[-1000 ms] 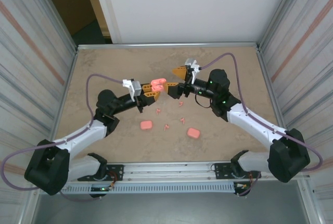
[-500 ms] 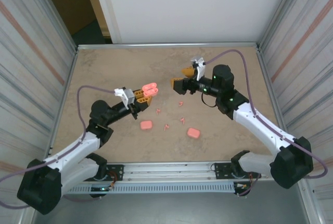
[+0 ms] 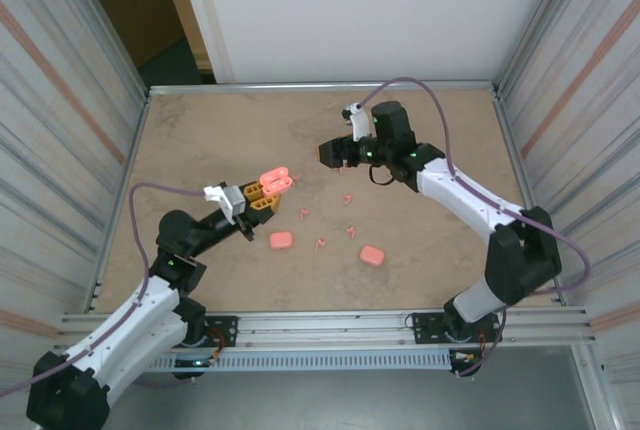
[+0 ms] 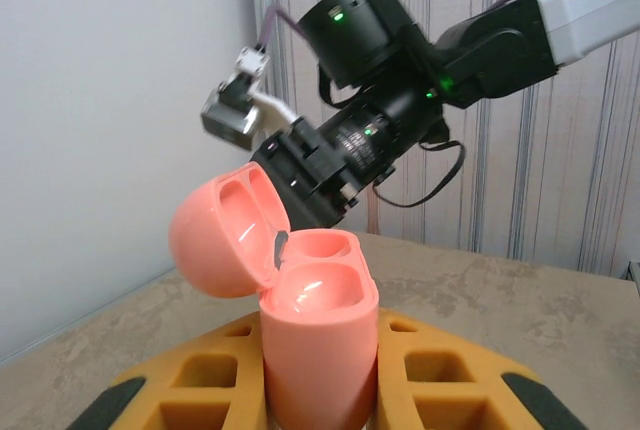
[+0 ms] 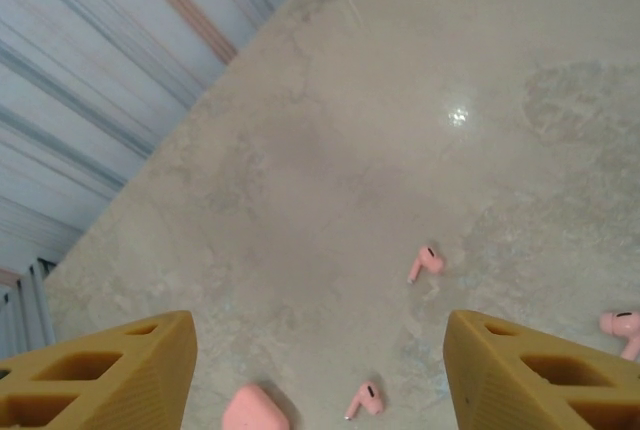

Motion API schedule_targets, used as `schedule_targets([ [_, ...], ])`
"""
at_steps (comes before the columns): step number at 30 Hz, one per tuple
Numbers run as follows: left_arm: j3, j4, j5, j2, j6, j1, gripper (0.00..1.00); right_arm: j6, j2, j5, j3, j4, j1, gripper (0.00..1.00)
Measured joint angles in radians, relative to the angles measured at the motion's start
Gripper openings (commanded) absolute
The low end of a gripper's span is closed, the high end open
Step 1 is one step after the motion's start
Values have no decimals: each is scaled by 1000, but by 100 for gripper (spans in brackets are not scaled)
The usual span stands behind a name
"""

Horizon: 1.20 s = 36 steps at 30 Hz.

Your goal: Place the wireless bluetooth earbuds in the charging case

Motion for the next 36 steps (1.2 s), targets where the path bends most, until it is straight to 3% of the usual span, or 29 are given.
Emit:
schedule_targets([
  [16,-3,-21,-7,-16,2,0,0,-121,468,1,352,-167,64,49],
  [36,-3,-33,-7,-16,2,0,0,-210,801,32,711,-332,104,43],
])
